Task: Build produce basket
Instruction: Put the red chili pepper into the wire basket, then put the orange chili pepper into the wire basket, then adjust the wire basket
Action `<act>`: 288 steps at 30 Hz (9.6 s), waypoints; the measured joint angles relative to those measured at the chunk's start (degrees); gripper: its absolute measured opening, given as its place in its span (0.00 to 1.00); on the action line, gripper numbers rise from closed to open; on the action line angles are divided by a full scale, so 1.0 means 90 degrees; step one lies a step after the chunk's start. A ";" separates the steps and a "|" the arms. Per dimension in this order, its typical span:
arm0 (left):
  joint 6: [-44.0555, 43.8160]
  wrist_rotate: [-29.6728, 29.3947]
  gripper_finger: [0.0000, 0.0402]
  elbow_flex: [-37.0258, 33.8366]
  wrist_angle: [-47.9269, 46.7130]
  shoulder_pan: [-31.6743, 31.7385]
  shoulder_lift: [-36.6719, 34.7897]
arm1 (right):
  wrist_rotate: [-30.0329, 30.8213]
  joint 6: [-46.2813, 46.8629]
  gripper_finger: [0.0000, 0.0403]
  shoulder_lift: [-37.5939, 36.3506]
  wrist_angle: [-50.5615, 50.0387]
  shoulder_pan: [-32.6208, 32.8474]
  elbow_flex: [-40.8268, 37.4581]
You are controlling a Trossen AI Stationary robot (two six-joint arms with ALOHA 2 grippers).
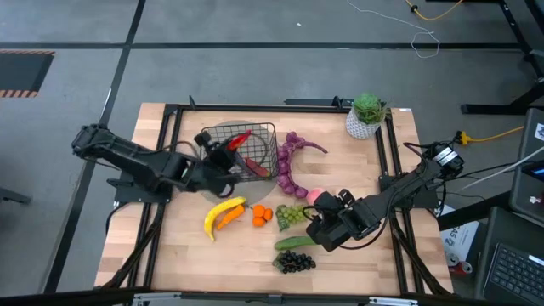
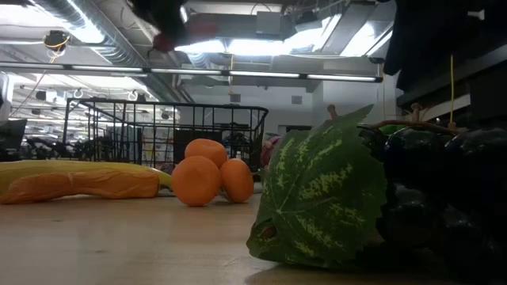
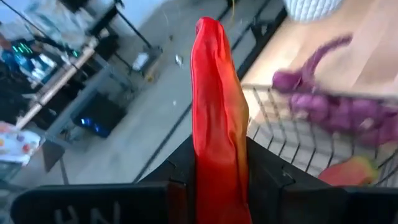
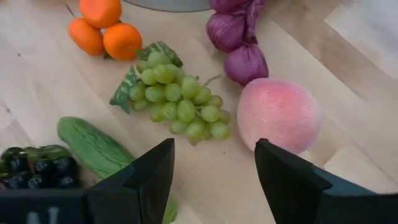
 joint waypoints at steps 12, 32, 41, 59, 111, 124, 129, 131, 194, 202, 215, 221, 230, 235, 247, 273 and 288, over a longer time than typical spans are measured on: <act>-0.1103 0.1943 0.34 -0.0002 -0.0155 0.0930 0.0015 | 0.0000 -0.0002 0.55 0.0000 0.0187 0.0001 0.0000; -0.3113 0.4013 0.50 -0.0002 -0.1134 0.0850 0.0014 | 0.0015 -0.0072 0.55 0.0000 0.0177 0.0000 0.0000; -0.3442 0.5815 0.49 -0.0002 -0.1134 -0.0016 0.0015 | 0.0227 -0.0111 0.55 0.0000 0.0177 -0.0001 0.0000; -0.6718 0.5511 0.49 -0.0002 -0.2606 -0.2219 0.0359 | 0.0333 -0.0108 0.55 0.0000 0.0216 0.0000 0.0000; -0.5972 0.5345 0.43 -0.0002 -0.0724 -0.1580 0.3504 | 0.0666 -0.0150 0.55 0.0000 0.0338 -0.0001 0.0000; -0.5972 0.5428 0.09 -0.0002 -0.0710 -0.1580 0.3497 | 0.0670 -0.0150 0.55 0.0000 0.0345 0.0001 0.0000; -0.5884 0.5712 0.09 0.0001 -0.0382 -0.1608 0.3489 | 0.0673 -0.0149 0.55 0.0000 0.0343 0.0000 0.0000; -0.5763 0.5835 0.10 0.0008 -0.0141 -0.1634 0.3487 | 0.0673 -0.0147 0.55 0.0000 0.0345 0.0001 0.0000; -0.3502 0.2114 0.32 0.2112 -0.5790 0.2189 0.2895 | 0.1018 -0.0155 0.55 0.0002 0.0411 0.0000 0.0000; -0.3547 0.2124 0.49 0.2077 -0.5643 0.2037 0.2895 | 0.1011 -0.0153 0.55 0.0002 0.0411 -0.0001 0.0000; -0.3866 0.3480 0.52 0.2077 -0.5611 0.1508 0.2895 | 0.1001 -0.0150 0.55 0.0002 0.0413 0.0000 0.0000; -0.4706 0.5745 0.51 0.2077 -0.5603 0.0885 0.2895 | 0.1001 -0.0150 0.55 0.0002 0.0413 0.0001 0.0000; -0.4870 0.5094 0.51 0.2085 -0.5620 -0.0089 0.2769 | 0.1005 -0.0150 0.55 0.0002 0.0412 0.0000 0.0000; -0.4889 0.4669 0.51 0.2089 -0.5663 -0.0171 0.2660 | 0.1008 -0.0128 0.55 0.0002 0.0413 -0.0001 0.0000; -0.5624 0.4132 0.51 0.2851 -0.5360 -0.1090 0.2136 | 0.1124 -0.0134 0.55 0.0005 0.0459 0.0001 0.0000; -0.5488 0.4190 0.51 0.1370 -0.2432 -0.3084 0.2149 | 0.1406 -0.0128 0.55 0.0007 0.0568 0.0001 0.0000; -0.4260 0.5471 0.51 0.0149 -0.2639 -0.1688 0.2151 | 0.1404 -0.0150 0.55 0.0010 0.0561 -0.0013 -0.0002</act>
